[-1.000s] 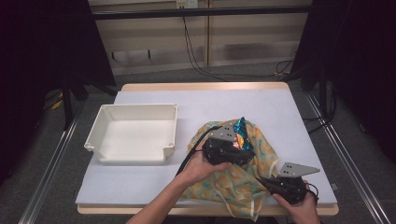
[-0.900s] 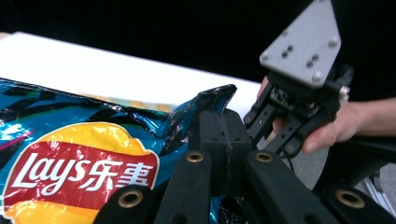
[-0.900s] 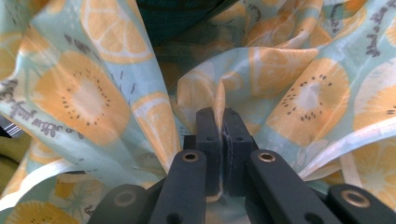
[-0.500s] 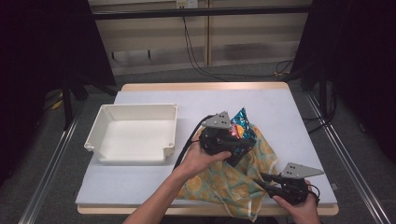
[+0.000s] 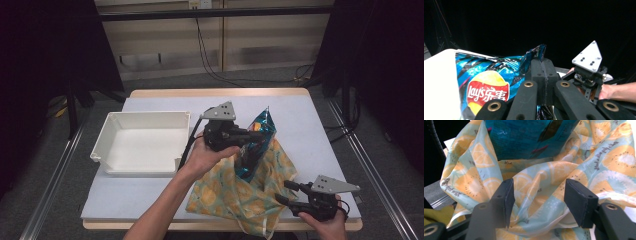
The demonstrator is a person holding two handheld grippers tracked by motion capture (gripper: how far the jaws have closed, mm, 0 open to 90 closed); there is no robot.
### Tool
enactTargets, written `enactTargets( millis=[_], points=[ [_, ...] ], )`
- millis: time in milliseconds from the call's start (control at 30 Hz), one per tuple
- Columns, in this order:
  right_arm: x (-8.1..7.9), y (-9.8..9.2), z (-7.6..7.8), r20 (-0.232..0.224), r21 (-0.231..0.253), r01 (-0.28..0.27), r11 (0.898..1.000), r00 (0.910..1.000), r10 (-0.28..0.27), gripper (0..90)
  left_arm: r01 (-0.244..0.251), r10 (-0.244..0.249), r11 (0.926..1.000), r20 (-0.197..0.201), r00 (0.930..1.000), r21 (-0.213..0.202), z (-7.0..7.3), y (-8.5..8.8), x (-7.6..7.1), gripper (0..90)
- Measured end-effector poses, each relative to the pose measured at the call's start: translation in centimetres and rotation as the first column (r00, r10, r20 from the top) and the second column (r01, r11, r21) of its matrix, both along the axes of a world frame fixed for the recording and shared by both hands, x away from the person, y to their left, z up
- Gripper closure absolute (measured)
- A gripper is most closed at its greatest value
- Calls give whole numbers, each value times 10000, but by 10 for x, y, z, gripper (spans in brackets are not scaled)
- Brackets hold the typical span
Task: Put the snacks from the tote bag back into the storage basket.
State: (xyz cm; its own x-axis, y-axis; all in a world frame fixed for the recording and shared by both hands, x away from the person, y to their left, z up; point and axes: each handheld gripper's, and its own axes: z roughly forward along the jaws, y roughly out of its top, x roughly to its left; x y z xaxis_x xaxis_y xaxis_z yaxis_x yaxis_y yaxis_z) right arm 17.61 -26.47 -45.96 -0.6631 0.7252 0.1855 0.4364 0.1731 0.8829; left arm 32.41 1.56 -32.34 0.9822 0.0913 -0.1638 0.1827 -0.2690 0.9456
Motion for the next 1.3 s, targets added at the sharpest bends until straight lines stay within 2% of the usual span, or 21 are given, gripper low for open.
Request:
enactTargets(
  millis=[100,233,267,367,667,767,867,1033,1133,1300],
  points=[
    [0,0,0,28,-6,55,10000,10000,-55,389,-43,43,10000,58,10000,-1,5,2,3,900],
    [0,-1,0,68,-3,8,10000,10000,-8,372,-90,87,9997,-117,9999,-207,10,2,10,900],
    [0,-1,0,120,43,43,10000,9999,-43,355,-125,124,9998,-68,9999,-128,12,2,11,900],
    [0,-2,1,106,78,44,10000,9999,-45,351,-90,85,9992,-123,9999,-391,18,1,15,900],
    [2,-1,2,195,239,33,9997,9998,-38,307,90,-84,9988,148,9999,-473,42,-1,20,900],
    [1,-1,1,175,246,63,9997,9998,-67,306,85,-79,9968,84,9999,-800,50,0,22,900],
    [0,-3,1,166,275,133,9995,9998,-137,290,99,-83,9958,171,9998,-905,61,0,25,900],
    [1,-4,2,249,261,87,9996,9996,-93,289,110,-84,9931,229,9997,-1165,71,0,25,900],
    [1,-5,0,199,268,59,9996,9998,-64,282,141,-99,9899,297,9995,-1414,79,6,23,900],
    [-1,-6,-1,281,315,49,9995,9996,-58,268,2,59,9868,372,9993,-1618,81,19,23,900]
  ],
)
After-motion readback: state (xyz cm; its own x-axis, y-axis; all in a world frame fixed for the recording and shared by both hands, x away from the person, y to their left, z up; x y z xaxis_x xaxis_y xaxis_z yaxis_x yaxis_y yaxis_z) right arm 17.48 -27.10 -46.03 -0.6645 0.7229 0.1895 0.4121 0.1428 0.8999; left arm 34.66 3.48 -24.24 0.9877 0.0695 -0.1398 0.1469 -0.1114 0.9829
